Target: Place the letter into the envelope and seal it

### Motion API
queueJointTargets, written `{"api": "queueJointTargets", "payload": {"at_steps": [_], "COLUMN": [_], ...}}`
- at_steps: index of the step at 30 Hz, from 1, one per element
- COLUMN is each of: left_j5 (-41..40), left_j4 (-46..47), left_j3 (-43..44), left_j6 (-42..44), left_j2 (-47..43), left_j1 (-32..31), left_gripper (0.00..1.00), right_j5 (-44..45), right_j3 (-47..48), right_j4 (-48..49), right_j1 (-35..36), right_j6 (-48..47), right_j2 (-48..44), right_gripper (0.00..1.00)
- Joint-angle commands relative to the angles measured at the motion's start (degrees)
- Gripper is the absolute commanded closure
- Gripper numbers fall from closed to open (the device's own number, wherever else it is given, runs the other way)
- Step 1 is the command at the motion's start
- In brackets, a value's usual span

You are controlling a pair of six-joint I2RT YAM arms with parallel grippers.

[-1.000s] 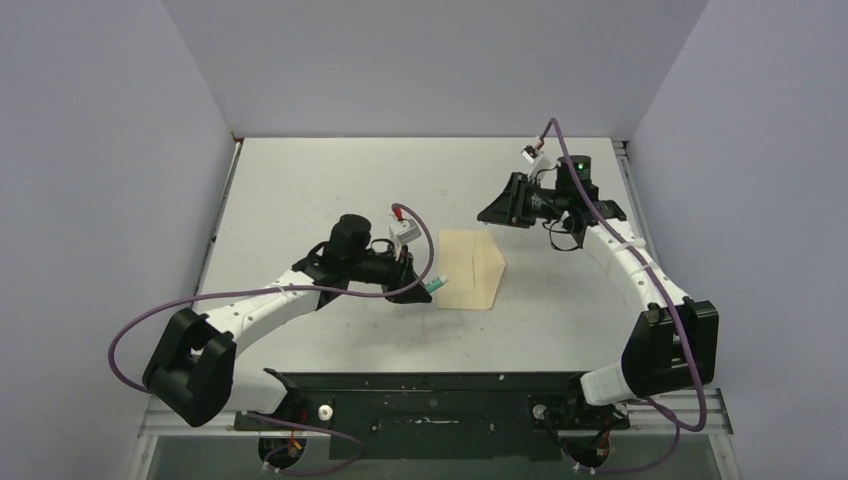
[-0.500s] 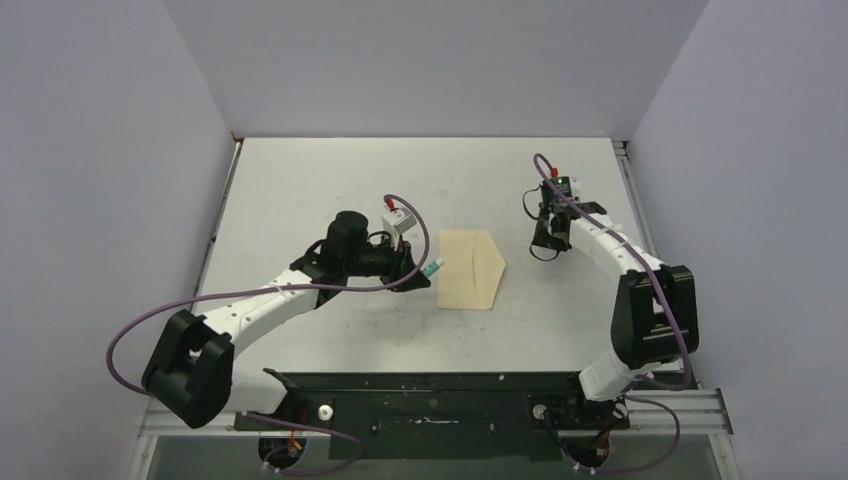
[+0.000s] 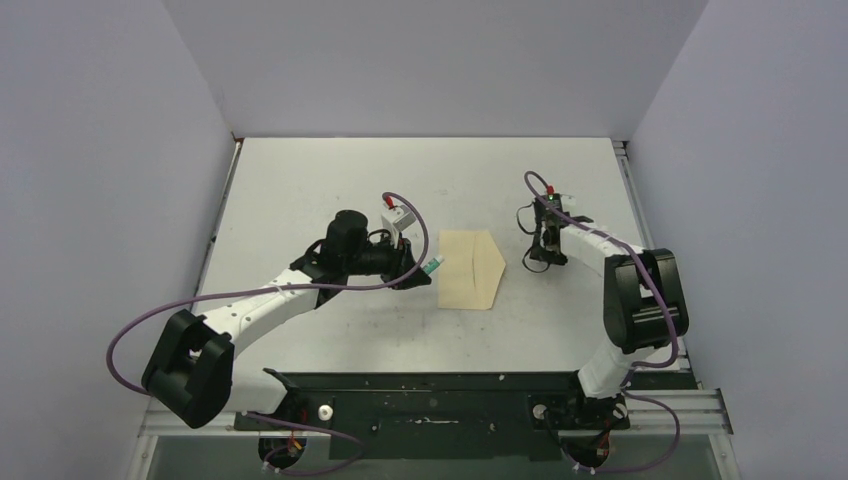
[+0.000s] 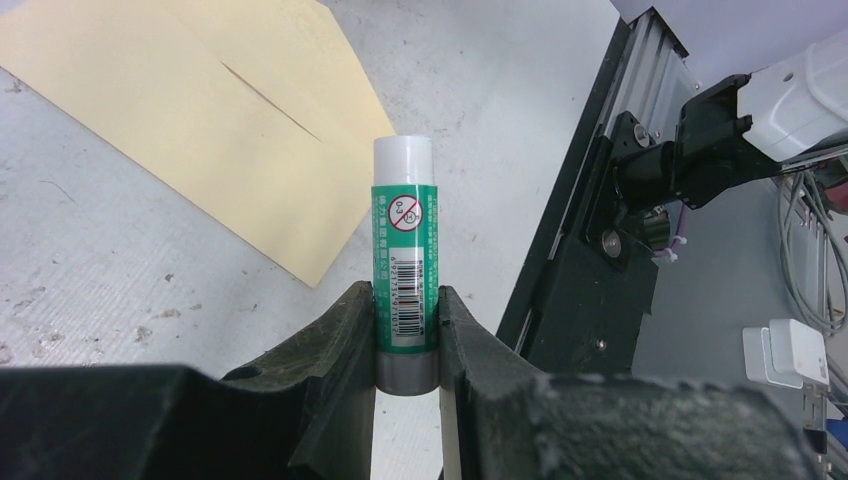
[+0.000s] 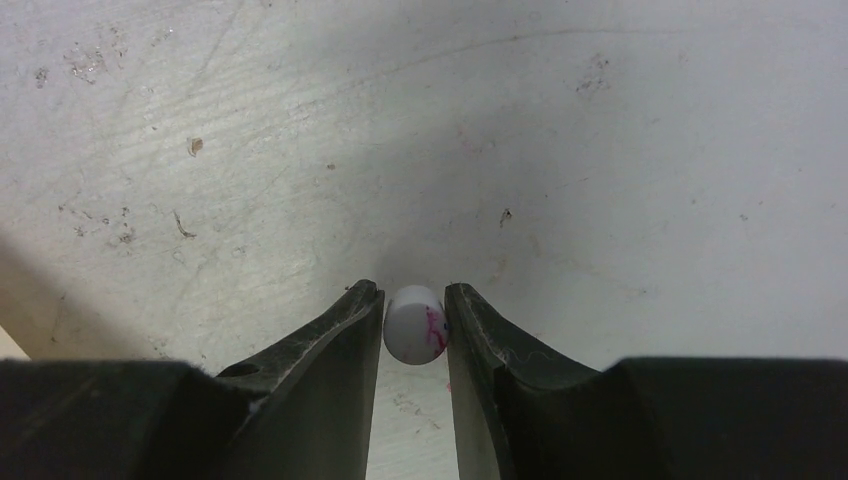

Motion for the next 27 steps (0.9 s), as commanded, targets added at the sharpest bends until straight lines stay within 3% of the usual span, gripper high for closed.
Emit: {"api": "queueJointTargets", "payload": {"at_steps": [1, 11, 21, 24, 27], "left_j5": [-0.35, -1.06, -2.95, -4.13, -5.20], "left_j4": [3.24, 2.25, 2.29, 3.78, 8.47], "left_j3": [2.27, 2.16, 3.23, 3.71, 3.45], "left_j6": [0.05, 0.31, -0.89, -3.05, -7.23], "left_j2": [-1.41, -2.44, -3.47, -3.92, -4.68], "left_j1": [0.09, 0.09, 0.07, -0.06, -0.46], "left_gripper": [1.00, 1.00, 1.00, 1.00, 1.00], "right_j5": [-0.83, -1.41, -2.08, -7.05, -21.49], "right_j3": [-1.92, -4.22, 2.89, 4.89, 4.01], "right_j4": [5.41, 6.69, -1.52, -2.55, 2.33], "right_j1": [0.46, 0.50, 0.41, 0.62, 1.98], "right_j6": [1.01, 1.60, 3.25, 3.18, 2.91], "right_j2": [-0.60, -1.48, -10.81, -14.70, -18.87], "right_gripper": [0.68, 0.55, 0.28, 0.25, 0.23]}}
